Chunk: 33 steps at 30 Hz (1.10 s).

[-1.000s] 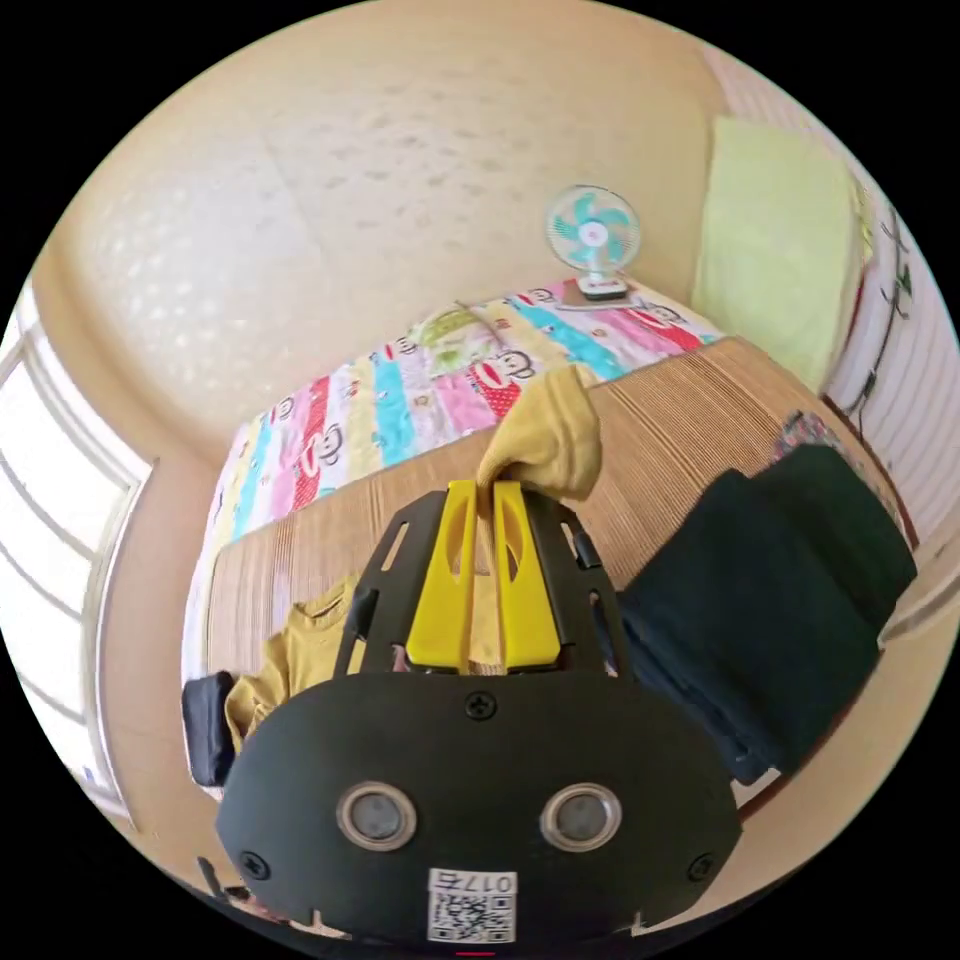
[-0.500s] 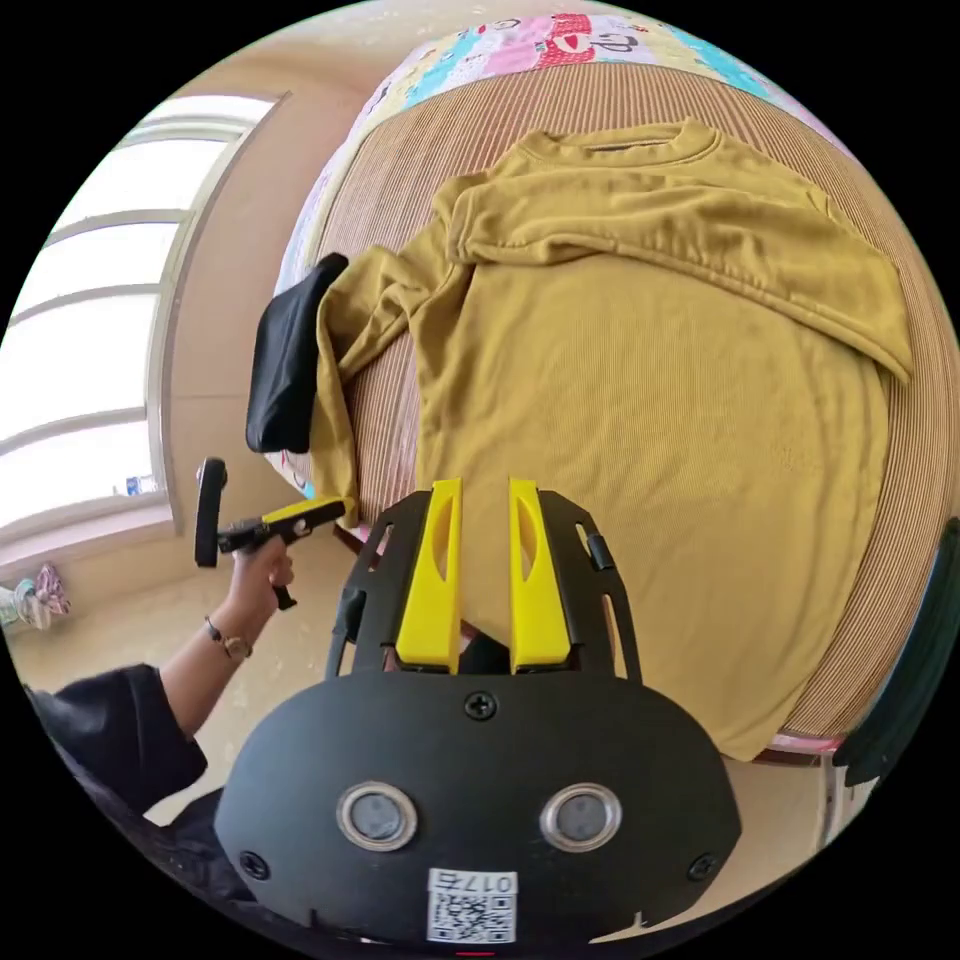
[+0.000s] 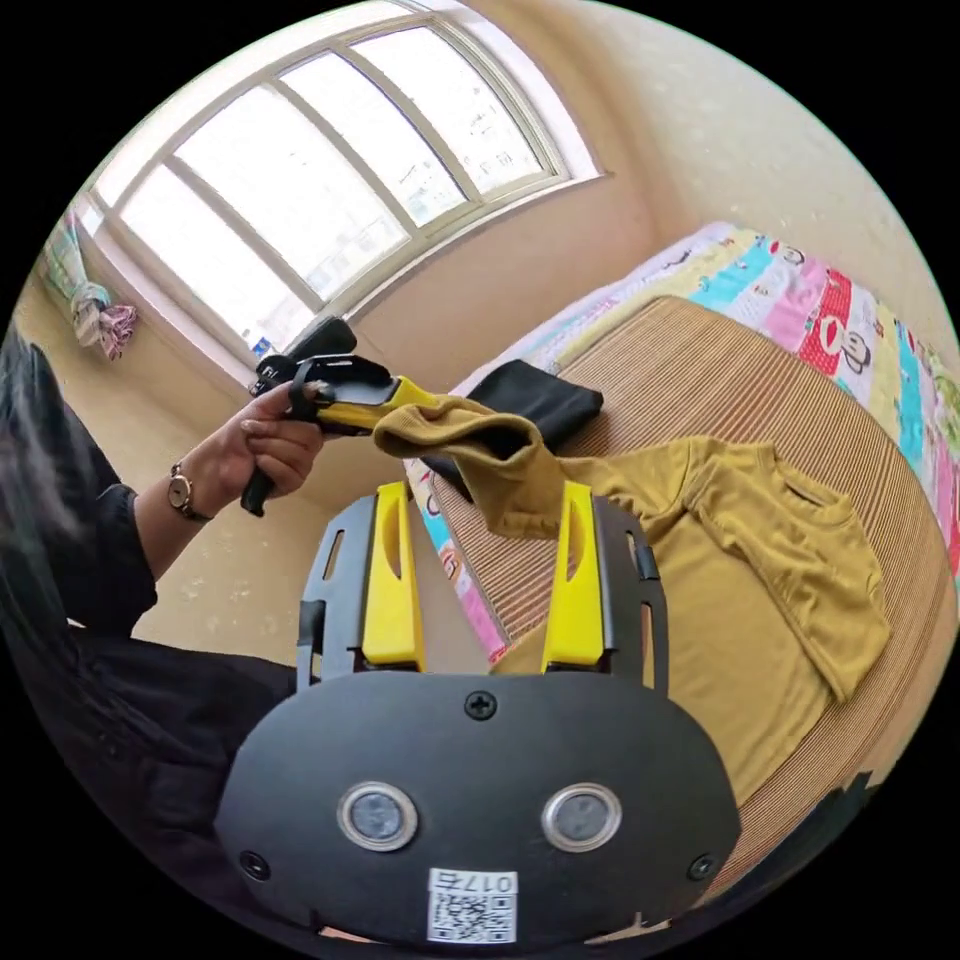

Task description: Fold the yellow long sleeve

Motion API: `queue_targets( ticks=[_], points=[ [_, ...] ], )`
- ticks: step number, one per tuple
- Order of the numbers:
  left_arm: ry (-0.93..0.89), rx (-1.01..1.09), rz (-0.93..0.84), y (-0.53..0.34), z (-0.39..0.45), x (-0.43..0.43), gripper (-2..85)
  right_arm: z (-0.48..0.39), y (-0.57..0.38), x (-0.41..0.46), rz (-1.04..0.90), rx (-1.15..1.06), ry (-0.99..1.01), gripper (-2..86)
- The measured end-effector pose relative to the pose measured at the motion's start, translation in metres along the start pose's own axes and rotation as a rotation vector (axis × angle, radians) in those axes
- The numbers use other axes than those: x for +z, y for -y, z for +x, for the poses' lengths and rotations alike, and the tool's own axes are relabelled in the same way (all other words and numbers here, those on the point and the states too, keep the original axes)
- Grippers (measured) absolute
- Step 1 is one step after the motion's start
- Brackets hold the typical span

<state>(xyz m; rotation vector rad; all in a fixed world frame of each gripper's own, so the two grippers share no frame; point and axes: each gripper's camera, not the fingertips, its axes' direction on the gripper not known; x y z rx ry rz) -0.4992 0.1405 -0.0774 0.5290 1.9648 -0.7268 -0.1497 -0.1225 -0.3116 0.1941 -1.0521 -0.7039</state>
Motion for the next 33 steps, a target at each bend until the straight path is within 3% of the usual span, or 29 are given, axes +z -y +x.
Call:
queue_targets(
  ticks=[4, 7, 11, 13, 17, 20, 22, 24, 27, 33],
  points=[
    [0.02, 0.065, 0.143, 0.002, 0.034, -0.029, 7.0, 0.02, 0.054, -0.019, 0.114, -0.048, 0.002, 6.0],
    [0.069, 0.115, 0.224, -0.004, 0.047, -0.041, 10.1, 0.076, 0.066, -0.076, 0.276, 0.17, -0.092, 5.7],
    [0.244, 0.055, 0.127, -0.004, 0.025, -0.006, 11.4, 0.186, 0.002, -0.146, 0.414, 0.494, -0.297, 6.0],
    [0.365, 0.018, 0.014, -0.005, -0.004, 0.04, 11.5, 0.234, -0.046, -0.156, 0.385, 0.609, -0.448, 6.5],
    [0.506, -0.06, -0.16, -0.011, -0.058, 0.12, 11.4, 0.335, -0.172, -0.137, -0.018, 1.005, -0.553, 7.9],
    [0.629, -0.097, -0.191, -0.017, -0.091, 0.169, 11.2, 0.315, -0.228, -0.136, -0.099, 1.005, -0.528, 7.8],
    [0.808, -0.061, -0.137, -0.02, -0.109, 0.199, 11.0, 0.292, -0.249, -0.126, -0.157, 0.987, -0.523, 8.2],
    [0.893, -0.001, -0.116, -0.017, -0.125, 0.228, 10.0, 0.261, -0.268, -0.1, -0.191, 0.908, -0.422, 8.5],
    [0.933, 0.056, -0.102, -0.001, -0.157, 0.275, 5.1, 0.25, -0.275, -0.059, -0.282, 0.884, -0.431, 8.0],
    [0.954, 0.106, -0.024, 0.09, -0.171, 0.321, 1.3, 0.3, -0.214, -0.059, -0.065, 0.914, -0.453, 7.9]
  ],
)
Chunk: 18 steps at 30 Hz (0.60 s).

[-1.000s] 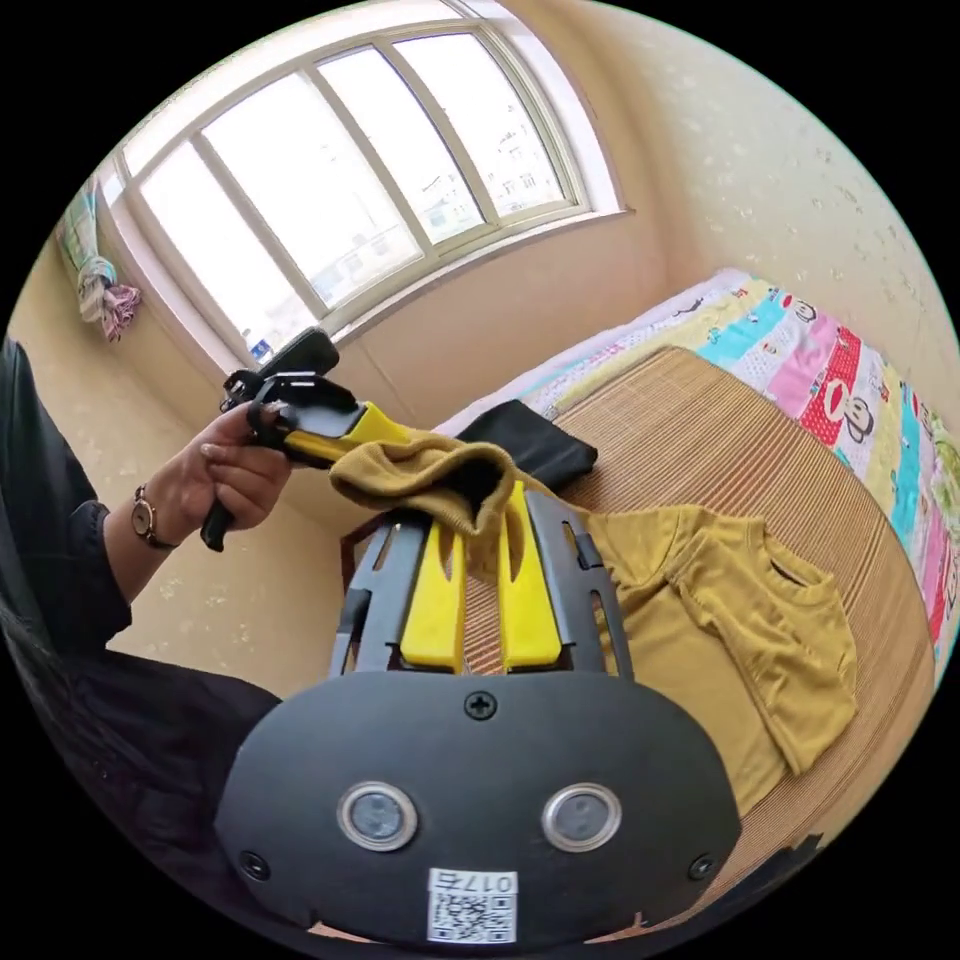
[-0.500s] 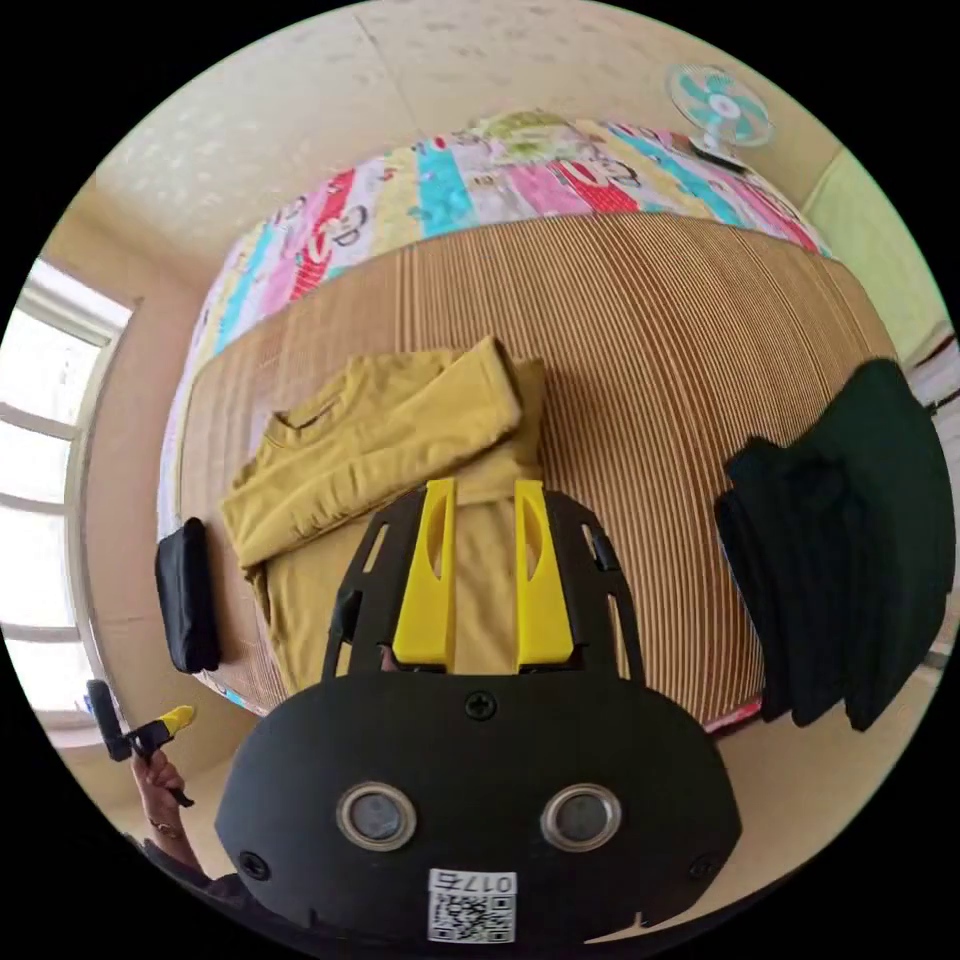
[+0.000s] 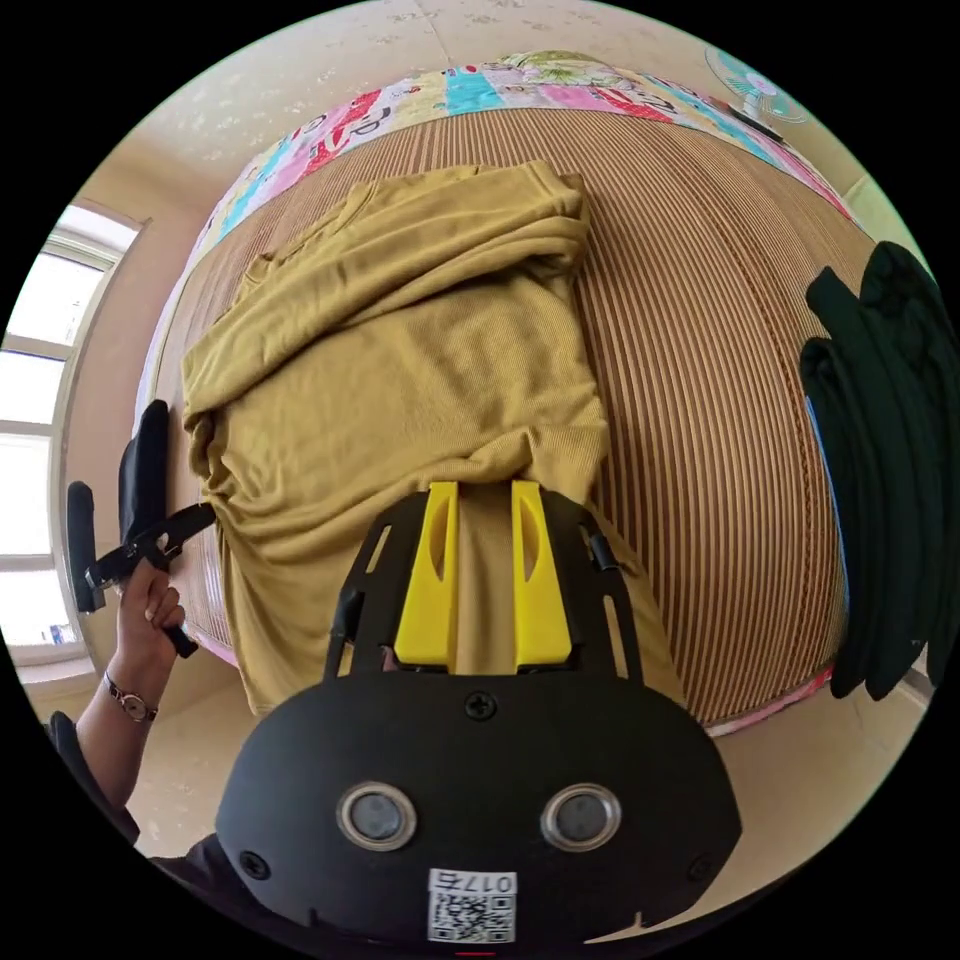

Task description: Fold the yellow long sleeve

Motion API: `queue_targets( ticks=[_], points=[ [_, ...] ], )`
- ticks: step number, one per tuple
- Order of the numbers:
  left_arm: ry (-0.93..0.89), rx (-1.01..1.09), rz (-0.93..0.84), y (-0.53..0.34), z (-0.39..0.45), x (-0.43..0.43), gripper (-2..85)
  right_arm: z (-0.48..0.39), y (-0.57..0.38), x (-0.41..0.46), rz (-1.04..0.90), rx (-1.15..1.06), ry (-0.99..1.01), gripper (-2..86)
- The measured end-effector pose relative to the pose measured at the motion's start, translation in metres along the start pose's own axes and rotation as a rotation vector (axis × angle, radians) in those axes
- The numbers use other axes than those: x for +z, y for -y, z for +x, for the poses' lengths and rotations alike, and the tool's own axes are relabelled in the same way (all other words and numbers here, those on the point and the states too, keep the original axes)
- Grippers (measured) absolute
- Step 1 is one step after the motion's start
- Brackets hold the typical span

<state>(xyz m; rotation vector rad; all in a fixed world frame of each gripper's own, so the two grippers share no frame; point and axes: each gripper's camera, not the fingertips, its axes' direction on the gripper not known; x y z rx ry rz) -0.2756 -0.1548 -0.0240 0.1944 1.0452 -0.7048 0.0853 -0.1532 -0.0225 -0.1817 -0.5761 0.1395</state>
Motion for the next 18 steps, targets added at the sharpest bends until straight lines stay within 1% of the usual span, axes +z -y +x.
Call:
queue_targets(
  ticks=[2, 4, 6, 7, 9, 11, 13, 16, 18],
  points=[
    [0.02, -0.015, 0.046, 0.035, 0.001, 0.001, 1.3, -0.006, 0.041, 0.0, 0.008, -0.021, 0.023, 7.9],
    [-0.005, -0.061, 0.095, 0.076, -0.004, -0.009, 2.0, -0.006, 0.078, -0.011, 0.014, -0.027, 0.079, 7.8],
    [-0.047, -0.056, 0.159, 0.088, -0.007, -0.027, 3.2, -0.002, 0.102, -0.046, 0.082, -0.07, 0.163, 7.3],
    [-0.054, -0.03, 0.206, 0.087, -0.009, -0.04, 4.6, 0.0, 0.102, -0.058, 0.11, -0.087, 0.173, 7.3],
    [-0.047, 0.018, 0.236, 0.074, -0.013, -0.054, 7.1, 0.017, 0.09, -0.096, 0.168, -0.116, 0.146, 7.6],
    [-0.052, 0.061, 0.201, 0.054, -0.02, -0.053, 9.6, 0.04, 0.072, -0.111, 0.161, -0.119, 0.131, 8.4],
    [-0.1, 0.077, 0.102, 0.017, -0.033, -0.037, 12.7, 0.068, 0.052, -0.112, 0.109, -0.108, 0.128, 9.5],
    [-0.08, 0.029, 0.019, -0.031, -0.043, -0.014, 14.4, 0.112, 0.021, -0.096, -0.005, -0.034, 0.124, 11.1],
    [-0.063, 0.003, -0.024, -0.053, -0.043, 0.001, 14.9, 0.131, 0.009, -0.087, -0.05, 0.021, 0.179, 11.1]
  ],
)
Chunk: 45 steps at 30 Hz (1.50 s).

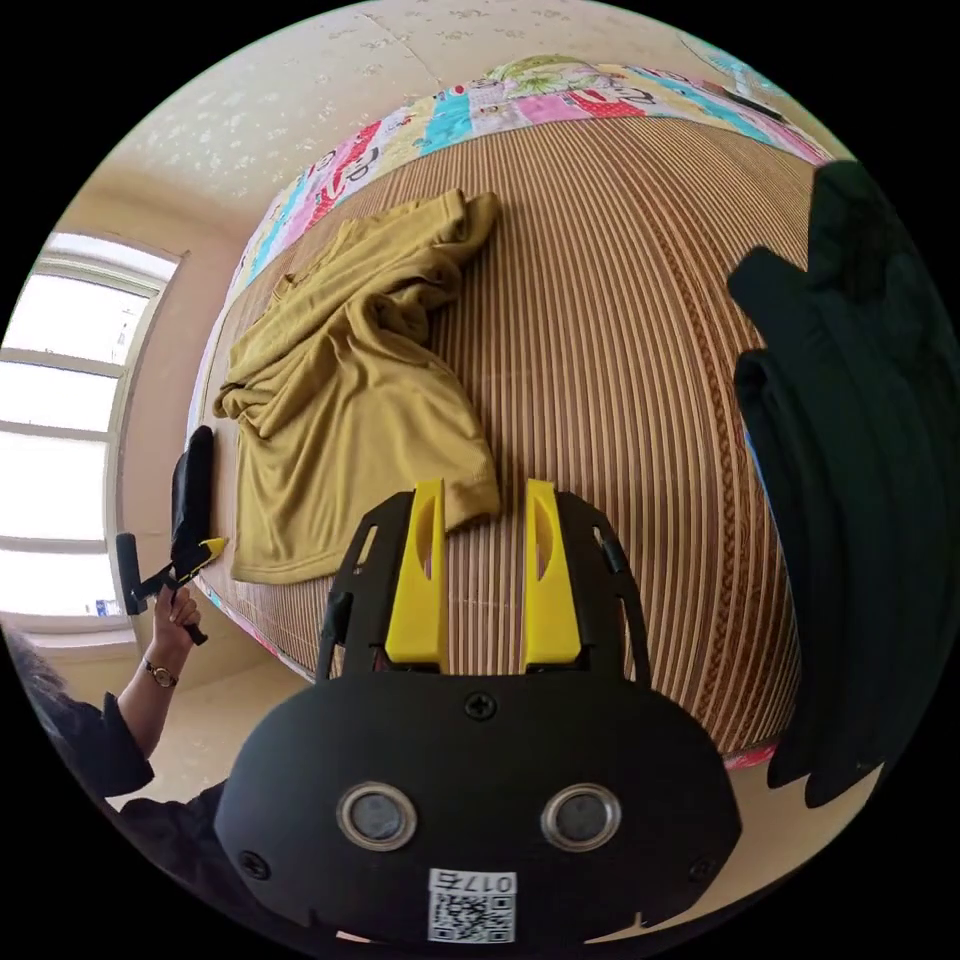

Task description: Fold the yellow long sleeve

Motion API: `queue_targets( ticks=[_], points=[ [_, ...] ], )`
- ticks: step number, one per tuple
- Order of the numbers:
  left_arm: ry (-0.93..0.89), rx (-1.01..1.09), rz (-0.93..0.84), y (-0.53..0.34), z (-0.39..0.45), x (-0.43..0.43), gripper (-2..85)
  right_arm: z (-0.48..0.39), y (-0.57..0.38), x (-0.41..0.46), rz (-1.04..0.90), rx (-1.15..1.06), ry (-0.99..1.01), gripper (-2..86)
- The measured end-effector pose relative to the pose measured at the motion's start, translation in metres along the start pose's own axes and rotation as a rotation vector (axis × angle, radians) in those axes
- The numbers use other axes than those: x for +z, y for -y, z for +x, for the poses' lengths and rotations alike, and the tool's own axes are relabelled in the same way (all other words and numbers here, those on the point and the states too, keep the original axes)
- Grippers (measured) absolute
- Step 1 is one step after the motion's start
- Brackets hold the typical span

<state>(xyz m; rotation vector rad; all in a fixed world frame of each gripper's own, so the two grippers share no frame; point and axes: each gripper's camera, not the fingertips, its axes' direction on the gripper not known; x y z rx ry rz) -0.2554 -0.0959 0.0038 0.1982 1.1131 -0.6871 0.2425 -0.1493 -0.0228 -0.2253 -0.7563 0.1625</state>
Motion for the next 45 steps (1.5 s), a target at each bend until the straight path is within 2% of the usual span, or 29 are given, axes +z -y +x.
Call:
queue_targets(
  ticks=[5, 7, 9, 12, 14, 16, 20, 23, 25, 28, 32, 34, 36, 38, 40, 42, 45],
  points=[
    [0.084, -0.022, 0.008, -0.006, 0.01, 0.017, 11.6, 0.01, 0.015, -0.008, 0.024, 0.129, 0.186, 7.0],
    [0.1, -0.009, -0.06, 0.005, 0.01, 0.021, 8.3, 0.015, 0.018, -0.013, 0.01, 0.195, 0.24, 5.1],
    [0.005, -0.049, -0.16, 0.002, 0.002, 0.025, 5.2, 0.017, 0.007, -0.028, -0.051, 0.216, 0.161, 4.3],
    [-0.047, -0.083, -0.268, -0.04, -0.001, 0.023, 4.7, 0.015, -0.04, -0.055, -0.195, 0.172, 0.075, 3.7],
    [-0.15, -0.126, -0.284, -0.078, -0.006, 0.01, 4.4, 0.015, -0.082, -0.078, -0.286, 0.164, 0.061, 3.5],
    [-0.33, -0.204, -0.297, -0.124, -0.016, -0.014, 4.4, 0.016, -0.125, -0.11, -0.312, 0.173, 0.087, 3.4],
    [-0.34, -0.233, -0.381, -0.173, -0.021, -0.033, 4.4, 0.023, -0.186, -0.164, -0.391, 0.245, 0.048, 3.1],
    [-0.546, -0.261, -0.292, -0.169, -0.032, -0.044, 4.5, 0.022, -0.18, -0.186, -0.303, 0.276, 0.162, 3.0],
    [-0.688, -0.253, -0.14, -0.127, -0.039, -0.053, 4.5, 0.013, -0.152, -0.198, -0.182, 0.262, 0.23, 3.0],
    [-0.791, -0.172, 0.078, -0.042, -0.045, -0.057, 4.6, -0.012, -0.076, -0.2, 0.036, 0.18, 0.292, 2.8],
    [-0.779, -0.27, 0.27, 0.062, -0.071, -0.032, 5.4, -0.054, 0.044, -0.156, 0.262, 0.073, 0.291, 2.2],
    [-0.801, -0.387, 0.366, 0.1, -0.092, -0.012, 7.0, -0.077, 0.084, -0.137, 0.281, 0.027, 0.204, 2.0],
    [-0.757, -0.418, 0.376, 0.104, -0.095, -0.005, 8.7, -0.117, 0.106, -0.12, 0.238, -0.024, -0.009, 1.9],
    [-0.617, -0.406, 0.346, 0.093, -0.087, -0.001, 10.2, -0.151, 0.095, -0.111, 0.218, -0.135, -0.056, 1.8],
    [-0.384, -0.403, 0.25, 0.062, -0.073, 0.015, 12.2, -0.177, 0.07, -0.097, 0.18, -0.248, -0.048, 1.6],
    [-0.251, -0.426, 0.181, 0.031, -0.064, 0.033, 14.5, -0.201, 0.025, -0.077, 0.159, -0.331, -0.056, 1.2],
    [-0.229, -0.476, 0.083, -0.015, -0.055, 0.074, 15.8, -0.22, -0.019, -0.047, 0.151, -0.431, -0.061, 0.8]
  ],
)
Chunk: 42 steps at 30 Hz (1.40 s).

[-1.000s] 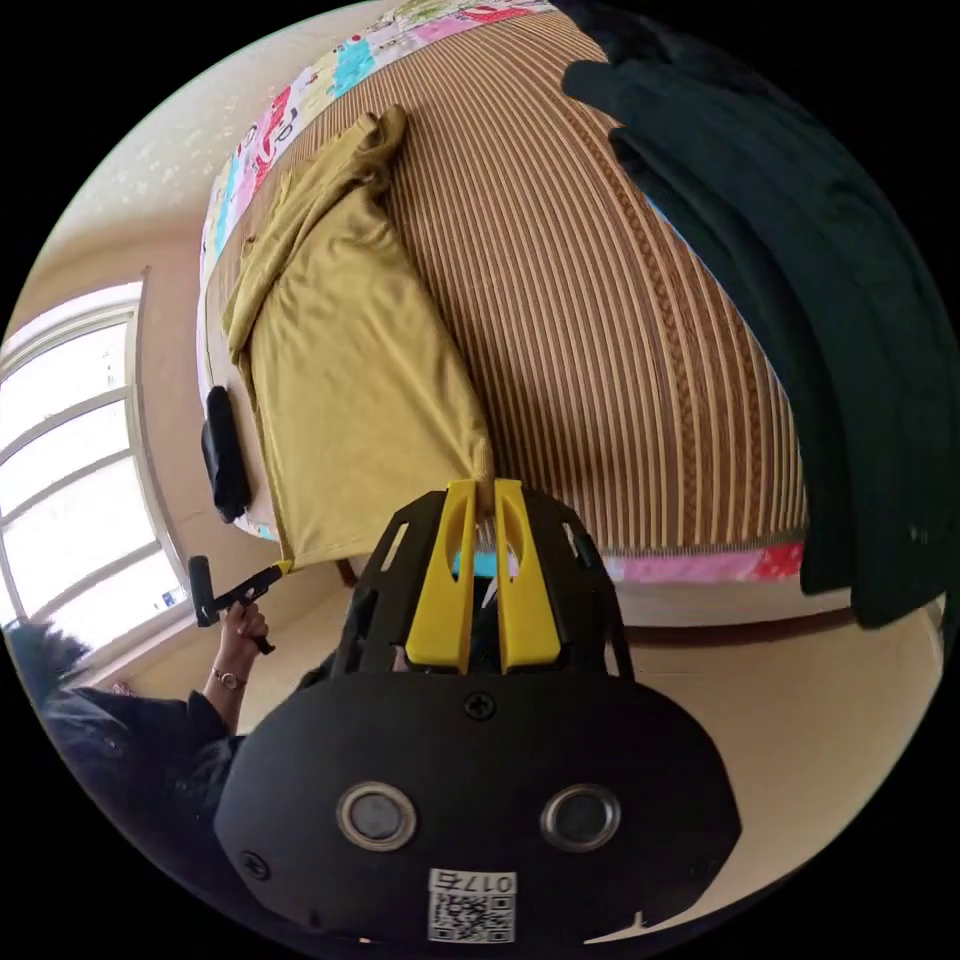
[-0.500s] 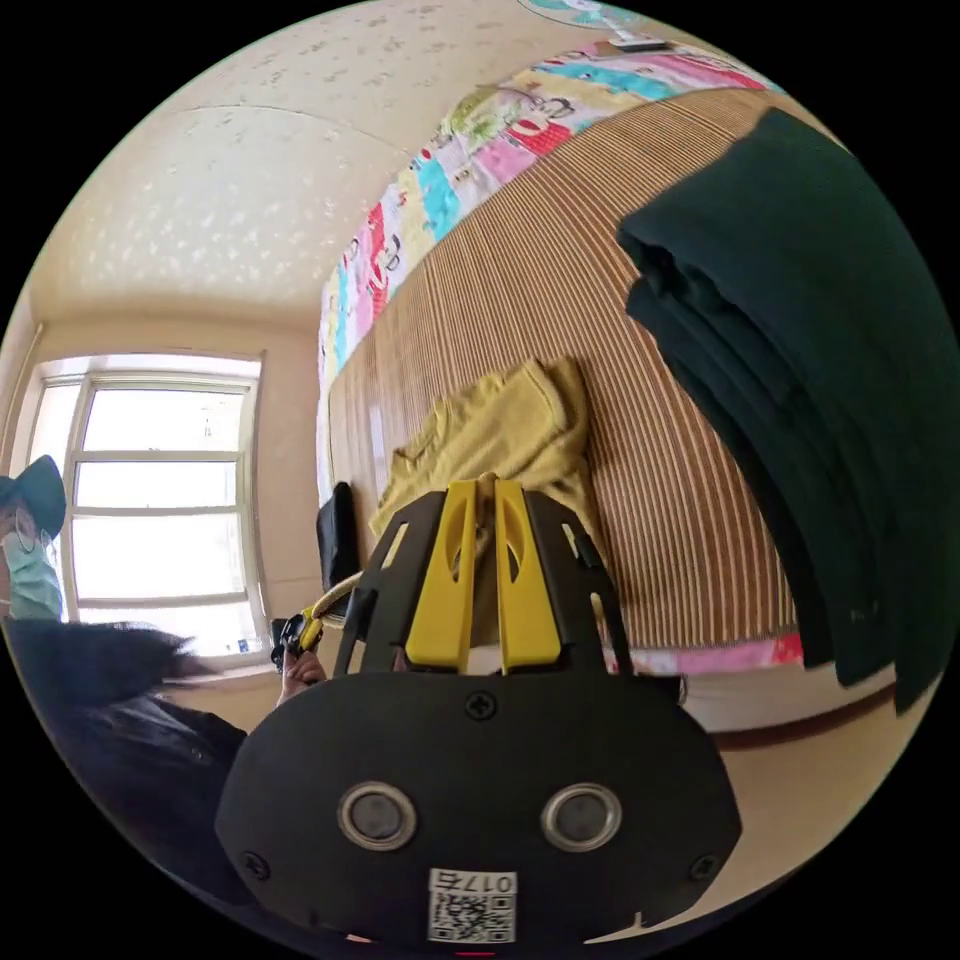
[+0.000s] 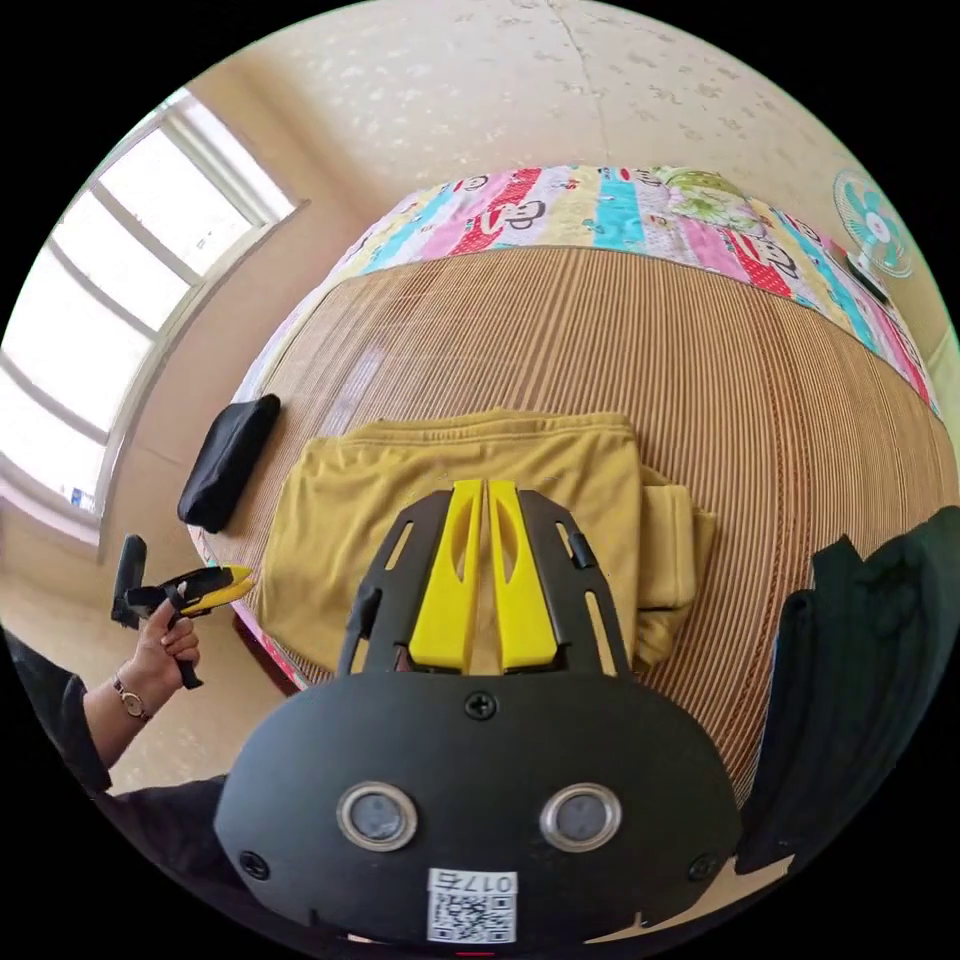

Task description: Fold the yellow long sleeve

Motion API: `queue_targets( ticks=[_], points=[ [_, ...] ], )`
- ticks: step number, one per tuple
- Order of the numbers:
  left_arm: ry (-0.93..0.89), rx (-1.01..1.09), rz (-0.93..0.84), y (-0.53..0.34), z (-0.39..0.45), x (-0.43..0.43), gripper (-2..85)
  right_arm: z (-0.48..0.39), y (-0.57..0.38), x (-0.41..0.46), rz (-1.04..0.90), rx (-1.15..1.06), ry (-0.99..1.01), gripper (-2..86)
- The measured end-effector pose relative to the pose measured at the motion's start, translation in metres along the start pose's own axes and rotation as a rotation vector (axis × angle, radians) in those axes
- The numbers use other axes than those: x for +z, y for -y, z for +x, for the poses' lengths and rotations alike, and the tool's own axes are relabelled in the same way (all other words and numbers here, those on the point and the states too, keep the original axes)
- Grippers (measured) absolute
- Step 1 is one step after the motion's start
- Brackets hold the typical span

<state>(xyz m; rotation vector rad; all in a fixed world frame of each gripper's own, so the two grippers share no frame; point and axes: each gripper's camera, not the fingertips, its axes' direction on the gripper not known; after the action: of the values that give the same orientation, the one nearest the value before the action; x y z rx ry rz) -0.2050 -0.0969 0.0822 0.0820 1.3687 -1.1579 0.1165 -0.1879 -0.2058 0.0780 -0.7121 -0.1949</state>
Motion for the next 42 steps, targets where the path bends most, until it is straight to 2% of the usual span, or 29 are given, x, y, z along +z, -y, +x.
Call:
queue_targets(
  ticks=[2, 4, 6, 8, 10, 11, 15, 17, 19, 21, 23, 24, 26, 29, 31, 32, 34, 37, 40, 42],
  points=[
    [-0.073, -0.052, -0.046, -0.016, -0.016, 0.023, 15.1, -0.012, -0.012, 0.026, -0.044, -0.058, -0.002, 0.6],
    [-0.163, -0.079, 0.009, -0.021, -0.031, 0.034, 11.5, -0.013, -0.022, 0.072, -0.165, -0.121, -0.044, 0.5],
    [-0.279, -0.073, -0.002, -0.013, -0.035, 0.044, 7.6, 0.006, -0.027, 0.073, -0.101, -0.118, 0.048, 0.4],
    [-0.348, -0.061, -0.031, -0.005, -0.028, 0.051, 4.8, 0.025, -0.011, 0.065, -0.208, -0.052, 0.142, 0.4],
    [-0.36, 0.114, -0.006, -0.002, 0.017, 0.041, 3.8, 0.041, -0.008, 0.039, -0.202, -0.013, 0.174, 0.4],
    [-0.355, 0.172, 0.002, -0.003, 0.034, 0.037, 3.8, 0.053, -0.014, 0.011, -0.14, 0.017, 0.173, 0.4],
    [-0.347, 0.518, 0.038, -0.036, 0.166, 0.035, 3.3, 0.108, -0.056, -0.064, -0.085, 0.201, 0.141, 0.4],
    [-0.34, 0.69, 0.003, -0.066, 0.226, 0.056, 3.2, 0.133, -0.084, -0.086, -0.094, 0.293, 0.155, 0.5],
    [-0.32, 0.869, -0.107, -0.113, 0.289, 0.107, 3.6, 0.156, -0.112, -0.099, -0.123, 0.379, 0.172, 0.6],
    [-0.313, 0.905, -0.211, -0.146, 0.315, 0.151, 4.6, 0.181, -0.147, -0.106, -0.182, 0.472, 0.217, 0.8],
    [-0.362, 0.906, -0.27, -0.17, 0.321, 0.175, 7.3, 0.196, -0.169, -0.108, -0.22, 0.55, 0.258, 1.1],
    [-0.41, 0.895, -0.261, -0.181, 0.316, 0.177, 8.1, 0.203, -0.182, -0.109, -0.233, 0.585, 0.305, 1.4],
    [-0.389, 0.839, -0.195, -0.187, 0.294, 0.173, 9.6, 0.211, -0.197, -0.107, -0.248, 0.631, 0.398, 2.2],
    [-0.124, 0.64, -0.09, -0.179, 0.233, 0.17, 13.5, 0.221, -0.214, -0.101, -0.222, 0.723, 0.568, 6.1],
    [0.079, 0.522, -0.118, -0.171, 0.189, 0.186, 16.8, 0.225, -0.222, -0.093, -0.187, 0.788, 0.693, 9.3],
    [0.089, 0.493, -0.152, -0.169, 0.179, 0.194, 17.2, 0.228, -0.226, -0.087, -0.159, 0.833, 0.778, 11.5],
    [-0.008, 0.432, -0.306, -0.168, 0.155, 0.233, 15.2, 0.231, -0.233, -0.077, -0.111, 0.907, 0.885, 14.6],
    [-0.05, 0.353, -0.373, -0.175, 0.141, 0.265, 8.5, 0.236, -0.246, -0.059, -0.021, 1.047, 1.024, 19.5],
    [-0.283, 0.306, -0.408, -0.194, 0.144, 0.246, 5.9, 0.238, -0.25, -0.042, 0.055, 1.139, 1.108, 23.2],
    [-0.315, 0.379, -0.418, -0.218, 0.164, 0.217, 5.5, 0.239, -0.243, -0.026, 0.139, 1.182, 1.221, 25.0]
  ],
)
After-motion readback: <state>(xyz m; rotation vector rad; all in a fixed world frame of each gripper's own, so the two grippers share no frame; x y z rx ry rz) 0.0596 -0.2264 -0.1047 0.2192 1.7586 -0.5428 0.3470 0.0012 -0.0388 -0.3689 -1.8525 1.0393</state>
